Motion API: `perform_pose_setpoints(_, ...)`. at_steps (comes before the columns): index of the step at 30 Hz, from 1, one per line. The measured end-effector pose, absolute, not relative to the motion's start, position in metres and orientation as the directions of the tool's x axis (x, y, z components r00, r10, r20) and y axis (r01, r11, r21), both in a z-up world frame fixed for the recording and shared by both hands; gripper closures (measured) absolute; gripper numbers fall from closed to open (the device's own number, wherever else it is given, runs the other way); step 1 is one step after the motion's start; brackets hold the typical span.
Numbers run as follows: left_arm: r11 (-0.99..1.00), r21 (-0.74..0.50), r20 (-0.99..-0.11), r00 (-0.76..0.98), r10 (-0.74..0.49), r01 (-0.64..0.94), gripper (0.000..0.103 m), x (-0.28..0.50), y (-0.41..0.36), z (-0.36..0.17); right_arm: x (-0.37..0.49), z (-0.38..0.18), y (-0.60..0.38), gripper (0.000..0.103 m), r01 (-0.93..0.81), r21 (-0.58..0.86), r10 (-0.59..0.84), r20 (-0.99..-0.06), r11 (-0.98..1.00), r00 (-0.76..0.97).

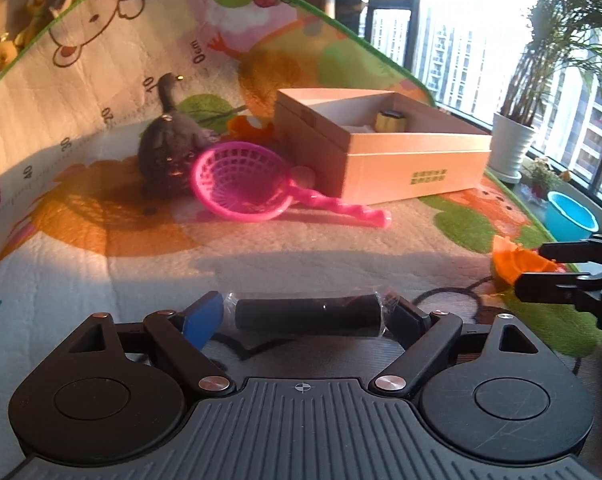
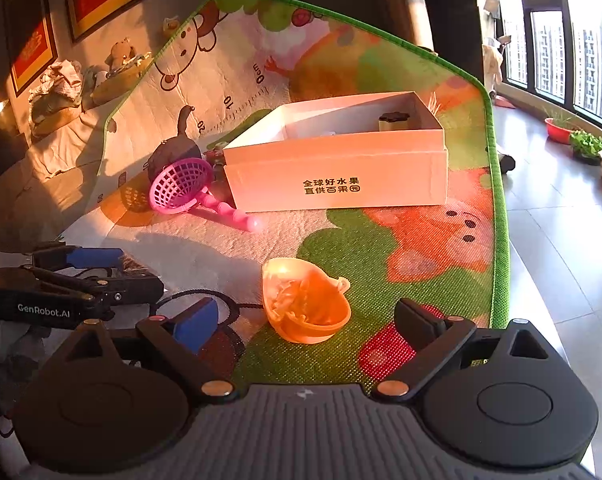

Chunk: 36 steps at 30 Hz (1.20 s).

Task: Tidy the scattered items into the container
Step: 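Close the right gripper on the orange cup while the left gripper holds the tube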

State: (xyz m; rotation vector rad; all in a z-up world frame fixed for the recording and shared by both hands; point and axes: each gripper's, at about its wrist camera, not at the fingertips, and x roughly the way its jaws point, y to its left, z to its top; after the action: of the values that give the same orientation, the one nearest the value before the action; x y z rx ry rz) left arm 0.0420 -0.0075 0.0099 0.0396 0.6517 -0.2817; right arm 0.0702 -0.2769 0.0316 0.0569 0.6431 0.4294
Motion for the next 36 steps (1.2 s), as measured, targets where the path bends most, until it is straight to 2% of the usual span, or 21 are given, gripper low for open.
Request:
perform_pose_setpoints(4, 0.953, -0.057, -0.589, 0.761, -0.272, 0.297, 0.011, 0.037, -0.021, 0.007, 0.068, 0.033, -0.274, 0.009, -0.364, 0.152, 0.382, -0.569, 0.919, 0.728)
perform_pose_setpoints(8, 0.954, -0.102, -0.58, 0.762, -0.287, 0.281, 0.008, 0.038, -0.014, 0.006, 0.068, 0.031, -0.265, 0.032, -0.386, 0.099, 0.365, -0.592, 0.917, 0.718)
perform_pose_setpoints(11, 0.951, -0.159, -0.578, 0.756, -0.306, 0.263, 0.007, 0.04, -0.005, 0.004, 0.072, 0.032, -0.26, 0.032, -0.382, 0.079, 0.347, -0.61, 0.921, 0.712)
perform_pose_setpoints(14, 0.95, -0.166, -0.571, 0.76, -0.311, 0.263, 0.007, 0.039, -0.004, 0.004, 0.077, 0.032, -0.258, 0.032, -0.374, 0.076, 0.338, -0.618, 0.924, 0.71)
perform_pose_setpoints(17, 0.949, -0.17, -0.568, 0.761, -0.314, 0.264, 0.006, 0.039, -0.004, 0.004, 0.078, 0.032, -0.258, 0.04, -0.37, 0.079, 0.338, -0.613, 0.925, 0.714)
perform_pose_setpoints(21, 0.946, -0.185, -0.564, 0.759, -0.324, 0.266, 0.006, 0.038, -0.002, 0.003, 0.078, 0.031, -0.258, 0.045, -0.373, 0.08, 0.341, -0.609, 0.924, 0.716)
perform_pose_setpoints(29, 0.948, -0.152, -0.572, 0.757, -0.315, 0.28, 0.005, 0.037, -0.008, 0.004, 0.076, 0.031, -0.258, 0.053, -0.379, 0.067, 0.341, -0.602, 0.923, 0.722)
perform_pose_setpoints(36, 0.953, -0.108, -0.591, 0.752, -0.291, 0.284, 0.003, 0.038, -0.012, 0.006, 0.075, 0.03, -0.256, 0.052, -0.386, 0.057, 0.341, -0.601, 0.921, 0.723)
